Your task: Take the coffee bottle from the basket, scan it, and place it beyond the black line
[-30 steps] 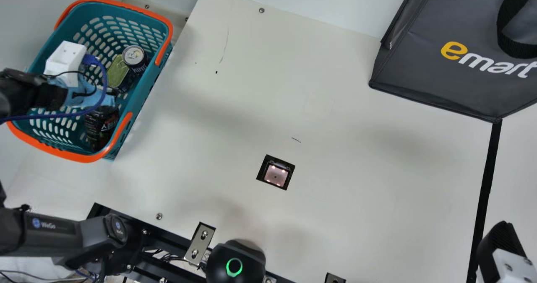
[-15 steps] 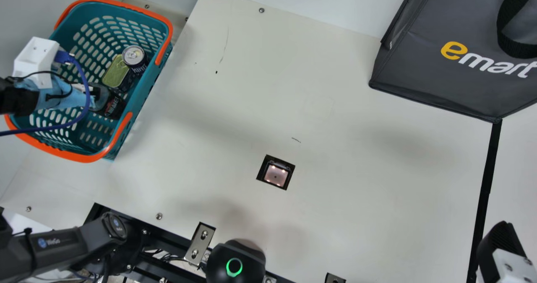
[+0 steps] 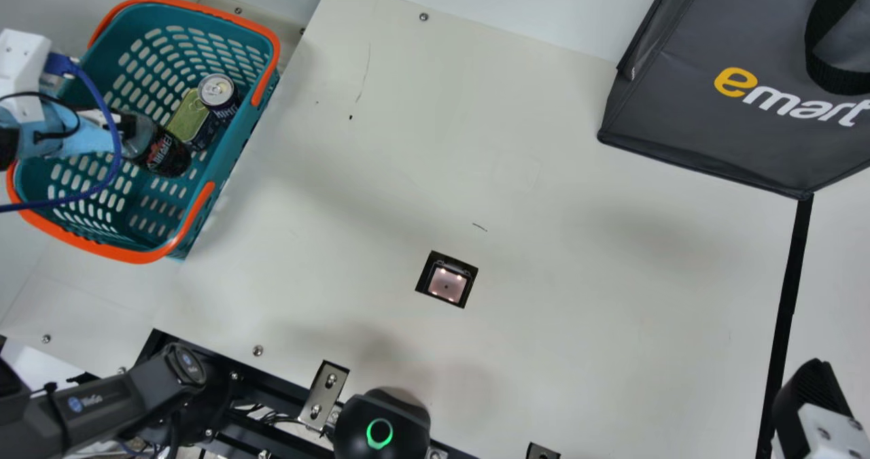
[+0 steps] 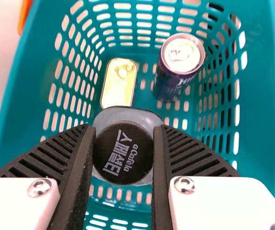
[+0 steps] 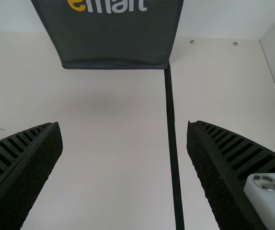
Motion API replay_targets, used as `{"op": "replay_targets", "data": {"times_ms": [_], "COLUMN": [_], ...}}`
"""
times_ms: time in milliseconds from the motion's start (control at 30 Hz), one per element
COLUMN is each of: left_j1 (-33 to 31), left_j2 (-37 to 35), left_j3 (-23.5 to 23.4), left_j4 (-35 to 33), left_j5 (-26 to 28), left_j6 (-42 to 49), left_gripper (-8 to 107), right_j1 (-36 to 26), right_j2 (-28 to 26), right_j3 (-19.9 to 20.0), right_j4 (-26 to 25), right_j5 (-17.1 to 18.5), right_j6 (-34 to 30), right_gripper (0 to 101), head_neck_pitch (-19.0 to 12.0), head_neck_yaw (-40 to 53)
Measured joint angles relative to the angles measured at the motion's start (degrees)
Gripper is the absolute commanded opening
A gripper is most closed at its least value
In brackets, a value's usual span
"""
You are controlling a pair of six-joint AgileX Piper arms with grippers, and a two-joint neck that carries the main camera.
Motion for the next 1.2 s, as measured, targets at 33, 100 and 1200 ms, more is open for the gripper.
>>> {"op": "replay_targets", "data": {"times_ms": [33,100,1200], "left_j1": [0.1,0.2,-7.1], "left_j2": [0.0,-0.1,-4.5], "left_j3": [-0.6,-2.1,-18.2], "left_j4": [-0.1,-0.2,1.0], "left_j5": [0.4,1.5,9.2], "left_j6": [-0.2,-0.4,-12.7], "left_gripper": [10,10,10], "right_j1": [0.0,0.0,0.0], "right_j2": [0.0,0.0,0.0], "right_j3": [0.0,0.0,0.0], "right_j4": [0.0,0.0,0.0], "right_j5": [0.0,0.0,0.0], "right_j6": [0.0,0.0,0.0], "right_gripper": [91,91,91], "head_neck_pitch": [0.0,0.0,0.0], "head_neck_yaw": [0.0,0.0,0.0]}}
